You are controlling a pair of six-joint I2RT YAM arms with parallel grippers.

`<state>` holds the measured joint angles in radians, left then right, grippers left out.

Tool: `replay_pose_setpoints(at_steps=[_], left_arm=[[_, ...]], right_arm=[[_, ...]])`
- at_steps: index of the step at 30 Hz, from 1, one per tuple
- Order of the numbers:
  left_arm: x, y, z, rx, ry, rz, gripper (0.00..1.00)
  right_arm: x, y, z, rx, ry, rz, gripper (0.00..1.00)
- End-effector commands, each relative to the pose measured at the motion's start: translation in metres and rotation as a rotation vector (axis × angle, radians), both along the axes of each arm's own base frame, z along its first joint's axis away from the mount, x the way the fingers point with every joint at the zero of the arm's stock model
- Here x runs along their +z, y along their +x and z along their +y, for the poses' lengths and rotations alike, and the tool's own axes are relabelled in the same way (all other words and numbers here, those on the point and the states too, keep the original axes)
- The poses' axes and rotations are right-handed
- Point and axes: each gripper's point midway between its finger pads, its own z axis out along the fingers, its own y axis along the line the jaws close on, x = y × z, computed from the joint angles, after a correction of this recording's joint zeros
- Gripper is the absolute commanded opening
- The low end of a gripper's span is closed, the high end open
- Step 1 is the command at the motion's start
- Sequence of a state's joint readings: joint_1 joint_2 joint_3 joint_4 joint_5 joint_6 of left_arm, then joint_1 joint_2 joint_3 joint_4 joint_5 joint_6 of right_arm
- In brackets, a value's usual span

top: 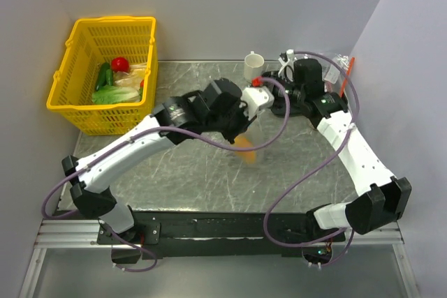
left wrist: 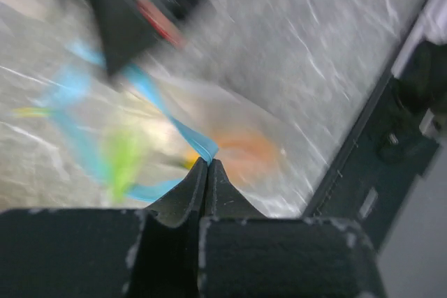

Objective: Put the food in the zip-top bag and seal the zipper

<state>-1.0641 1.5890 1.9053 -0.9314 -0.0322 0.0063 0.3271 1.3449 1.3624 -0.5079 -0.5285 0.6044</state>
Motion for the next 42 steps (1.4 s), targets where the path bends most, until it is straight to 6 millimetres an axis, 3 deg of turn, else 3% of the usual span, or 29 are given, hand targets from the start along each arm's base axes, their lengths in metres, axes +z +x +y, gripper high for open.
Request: replay_pose_setpoints(at_steps=[1, 2, 3, 5, 8, 11, 12, 13, 15, 17, 19, 21, 24, 27, 29, 33, 35, 37, 39, 42], left_arm=[[0.03, -0.009, 0.004, -0.032, -0.076, -0.039, 0.01], [0.04, -0.013, -0.004, -0.059, -0.156, -0.055, 0.01], [-0.005, -0.017, -0.006, -0.082, -0.1, -0.001, 0.01], [-0.034, -0.032, -0.019, -0.109, -0.162, 0.109, 0.01], [-0.036, -0.035, -0.021, -0.086, -0.188, 0.147, 0.01], [-0.008, -0.04, -0.014, -0.079, -0.253, 0.132, 0.36], [0.002, -0.042, -0.012, -0.081, -0.283, 0.127, 0.64], [0.009, -0.044, -0.01, -0.078, -0.312, 0.124, 0.77], [0.023, -0.041, 0.006, -0.022, -0.367, 0.096, 0.92], [0.038, -0.031, 0.021, 0.045, -0.423, 0.077, 0.93], [0.04, -0.004, 0.04, 0.133, -0.47, 0.112, 0.85], [0.034, 0.025, 0.061, 0.233, -0.492, 0.134, 0.67], [0.018, 0.044, 0.067, 0.291, -0.451, 0.108, 0.63], [0.0, 0.054, 0.06, 0.274, -0.409, 0.089, 0.67], [-0.021, 0.058, 0.054, 0.266, -0.377, 0.097, 0.66], [-0.033, 0.064, 0.035, 0.167, -0.388, 0.061, 0.61], [-0.05, 0.073, 0.03, 0.175, -0.348, 0.066, 0.62], [-0.069, 0.083, 0.026, 0.188, -0.295, 0.072, 0.68], [-0.076, 0.09, 0.023, 0.195, -0.276, 0.059, 0.78], [-0.083, 0.099, 0.017, 0.196, -0.273, 0.04, 0.8]], right_arm=[[-0.028, 0.003, 0.0, -0.002, -0.006, 0.012, 0.0], [-0.031, -0.001, -0.001, -0.001, -0.008, 0.014, 0.0], [-0.03, 0.0, -0.003, -0.011, -0.013, 0.007, 0.0], [-0.024, -0.002, -0.005, -0.015, -0.02, -0.011, 0.0], [-0.016, -0.008, -0.009, -0.015, -0.029, -0.023, 0.0], [-0.014, -0.021, -0.009, -0.002, -0.004, -0.024, 0.0], [-0.013, -0.024, -0.009, 0.004, 0.007, -0.029, 0.0], [-0.015, -0.027, -0.009, 0.007, 0.01, -0.025, 0.0], [-0.019, -0.034, -0.011, 0.006, 0.005, -0.016, 0.0], [-0.019, -0.039, -0.012, 0.015, 0.009, -0.021, 0.0], [-0.019, -0.042, -0.012, 0.019, 0.008, -0.02, 0.0], [-0.018, -0.044, -0.011, 0.027, 0.013, -0.023, 0.0], [-0.017, -0.045, -0.011, 0.031, 0.019, -0.021, 0.0], [-0.015, -0.044, -0.01, 0.035, 0.021, -0.02, 0.0], [-0.013, -0.045, -0.009, 0.039, 0.031, -0.016, 0.0], [-0.01, -0.047, -0.008, 0.046, 0.04, -0.017, 0.0], [-0.009, -0.048, -0.006, 0.054, 0.043, -0.015, 0.0], [-0.007, -0.049, -0.006, 0.055, 0.051, -0.015, 0.0], [-0.005, -0.05, -0.005, 0.06, 0.056, -0.018, 0.0], [-0.005, -0.05, -0.005, 0.064, 0.057, -0.014, 0.0]])
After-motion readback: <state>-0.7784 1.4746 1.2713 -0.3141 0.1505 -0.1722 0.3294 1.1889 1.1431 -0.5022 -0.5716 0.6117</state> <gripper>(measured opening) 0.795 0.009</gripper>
